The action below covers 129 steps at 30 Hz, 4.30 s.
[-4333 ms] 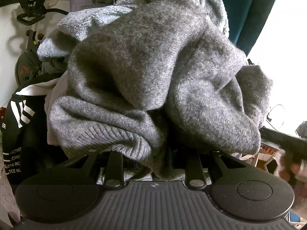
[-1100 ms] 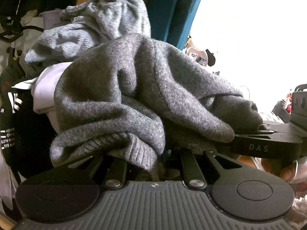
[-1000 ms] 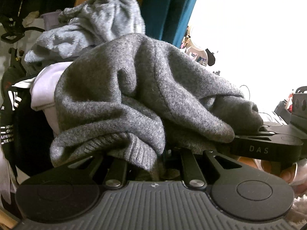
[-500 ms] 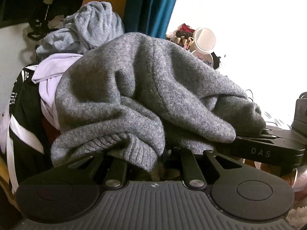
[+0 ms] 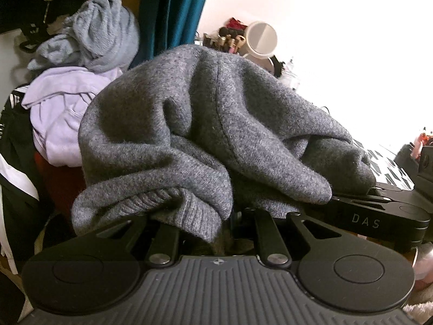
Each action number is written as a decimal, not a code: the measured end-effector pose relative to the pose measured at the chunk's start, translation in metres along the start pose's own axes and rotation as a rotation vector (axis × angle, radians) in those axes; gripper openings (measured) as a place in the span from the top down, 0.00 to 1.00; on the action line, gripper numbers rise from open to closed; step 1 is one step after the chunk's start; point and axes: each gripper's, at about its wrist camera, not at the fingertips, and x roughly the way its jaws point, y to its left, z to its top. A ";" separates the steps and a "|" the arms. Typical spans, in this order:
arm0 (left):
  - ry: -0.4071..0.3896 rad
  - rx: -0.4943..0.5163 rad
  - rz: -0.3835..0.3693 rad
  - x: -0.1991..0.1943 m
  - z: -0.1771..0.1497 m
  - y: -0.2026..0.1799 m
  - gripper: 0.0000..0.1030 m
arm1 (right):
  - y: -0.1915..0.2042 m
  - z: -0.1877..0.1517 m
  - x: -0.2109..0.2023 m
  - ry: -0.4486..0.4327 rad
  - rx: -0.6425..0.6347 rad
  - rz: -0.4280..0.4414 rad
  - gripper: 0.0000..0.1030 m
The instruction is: Fold clothes
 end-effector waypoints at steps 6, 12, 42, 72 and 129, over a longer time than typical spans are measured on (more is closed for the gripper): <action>0.033 -0.001 -0.036 -0.006 -0.011 0.006 0.85 | 0.015 -0.013 -0.009 0.021 0.035 -0.051 0.79; 0.057 -0.005 -0.050 -0.017 -0.022 0.010 0.85 | 0.034 -0.027 -0.015 0.055 0.045 -0.080 0.79; 0.111 0.071 -0.130 -0.039 -0.051 -0.008 0.85 | 0.062 -0.064 -0.068 0.032 0.111 -0.155 0.79; 0.131 0.375 -0.616 0.195 -0.034 -0.509 0.85 | -0.342 -0.088 -0.425 -0.195 0.233 -0.623 0.79; 0.354 0.212 -0.216 0.824 0.045 -1.082 0.85 | -1.306 0.023 -0.470 0.121 0.331 -0.476 0.79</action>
